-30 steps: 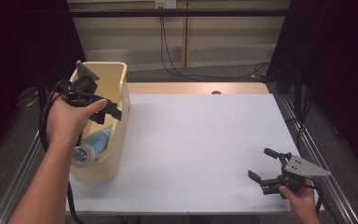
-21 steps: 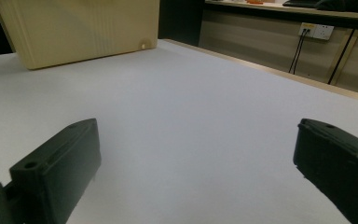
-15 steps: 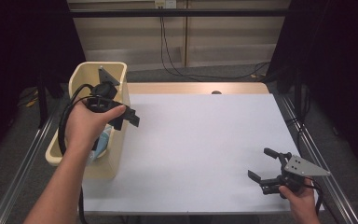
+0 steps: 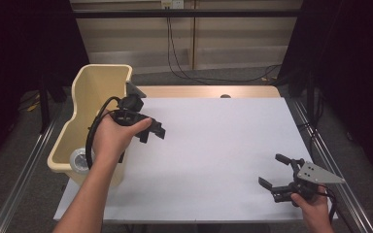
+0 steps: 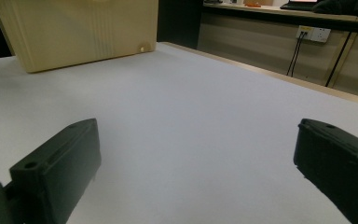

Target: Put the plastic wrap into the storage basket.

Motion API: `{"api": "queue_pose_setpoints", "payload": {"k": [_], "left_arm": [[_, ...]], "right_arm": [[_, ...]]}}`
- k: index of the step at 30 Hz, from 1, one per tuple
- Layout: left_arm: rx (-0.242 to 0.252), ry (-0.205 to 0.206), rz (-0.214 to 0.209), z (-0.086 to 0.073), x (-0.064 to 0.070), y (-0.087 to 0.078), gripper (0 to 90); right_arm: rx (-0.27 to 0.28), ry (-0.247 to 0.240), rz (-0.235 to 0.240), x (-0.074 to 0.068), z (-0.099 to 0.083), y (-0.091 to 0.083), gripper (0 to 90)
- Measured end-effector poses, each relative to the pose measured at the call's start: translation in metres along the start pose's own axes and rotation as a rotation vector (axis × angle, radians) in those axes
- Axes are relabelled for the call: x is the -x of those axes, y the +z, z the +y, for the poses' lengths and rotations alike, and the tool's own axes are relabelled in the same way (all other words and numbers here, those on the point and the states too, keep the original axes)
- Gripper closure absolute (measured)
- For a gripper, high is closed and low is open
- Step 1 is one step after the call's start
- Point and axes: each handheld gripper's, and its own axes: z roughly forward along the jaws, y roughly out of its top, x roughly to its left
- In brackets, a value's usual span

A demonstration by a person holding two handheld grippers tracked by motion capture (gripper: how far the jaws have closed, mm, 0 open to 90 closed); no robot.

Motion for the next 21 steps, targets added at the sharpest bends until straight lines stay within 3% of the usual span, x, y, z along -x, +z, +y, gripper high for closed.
{"api": "queue_pose_setpoints", "payload": {"k": [6, 13, 21], "left_arm": [[0.018, 0.023, 0.015, -0.006, 0.005, 0.015, 19.4], [0.006, 0.053, 0.013, -0.014, 0.010, 0.035, 18.7], [0.022, 0.073, 0.000, -0.027, 0.011, 0.068, 17.5]], "right_arm": [[-0.001, 0.000, 0.000, 0.000, 0.000, 0.000, 0.1], [0.000, 0.000, 0.003, -0.001, 0.000, 0.001, 0.2], [0.001, -0.001, 0.003, 0.000, 0.000, 0.001, 0.2]]}}
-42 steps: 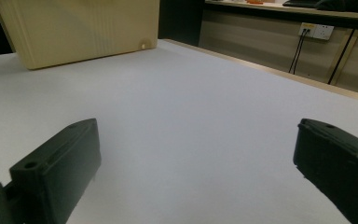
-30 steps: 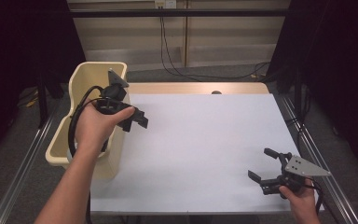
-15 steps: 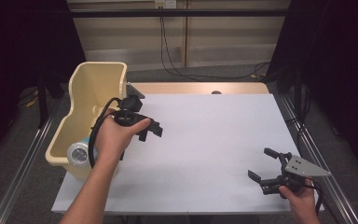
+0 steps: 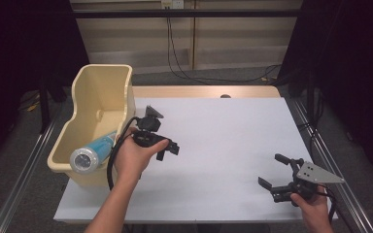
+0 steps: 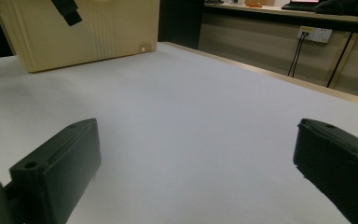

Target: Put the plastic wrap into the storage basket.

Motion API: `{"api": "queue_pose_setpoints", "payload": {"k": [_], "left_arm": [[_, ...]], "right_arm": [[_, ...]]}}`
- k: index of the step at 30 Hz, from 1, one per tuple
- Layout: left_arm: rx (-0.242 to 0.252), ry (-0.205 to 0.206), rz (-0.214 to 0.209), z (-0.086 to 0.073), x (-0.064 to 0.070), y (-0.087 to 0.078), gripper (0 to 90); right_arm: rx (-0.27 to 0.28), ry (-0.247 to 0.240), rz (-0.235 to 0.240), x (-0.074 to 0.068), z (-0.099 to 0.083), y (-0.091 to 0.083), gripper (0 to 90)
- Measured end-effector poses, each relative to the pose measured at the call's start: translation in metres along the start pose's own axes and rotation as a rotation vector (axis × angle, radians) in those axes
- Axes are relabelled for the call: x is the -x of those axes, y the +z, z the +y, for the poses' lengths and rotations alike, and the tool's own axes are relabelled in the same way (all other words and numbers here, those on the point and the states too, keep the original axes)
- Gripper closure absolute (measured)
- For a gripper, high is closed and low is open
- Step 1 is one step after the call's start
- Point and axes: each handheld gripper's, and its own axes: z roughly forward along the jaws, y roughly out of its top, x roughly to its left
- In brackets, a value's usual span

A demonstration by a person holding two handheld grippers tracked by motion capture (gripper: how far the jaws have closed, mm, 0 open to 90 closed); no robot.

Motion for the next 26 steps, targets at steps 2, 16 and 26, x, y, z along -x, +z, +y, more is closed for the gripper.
{"api": "queue_pose_setpoints", "payload": {"k": [2, 16, 26], "left_arm": [[0.021, 0.015, -0.004, -0.008, 0.001, 0.013, 16.2], [0.397, 0.168, 0.068, -0.057, -0.005, 0.049, 13.2], [0.728, 0.257, 0.132, -0.085, -0.014, 0.053, 8.6]], "right_arm": [[0.000, -0.001, 0.000, 0.000, 0.000, 0.000, 0.2], [-0.004, -0.008, 0.002, 0.000, 0.000, 0.001, 0.2], [-0.007, -0.009, 0.000, 0.000, -0.001, 0.002, 0.2]]}}
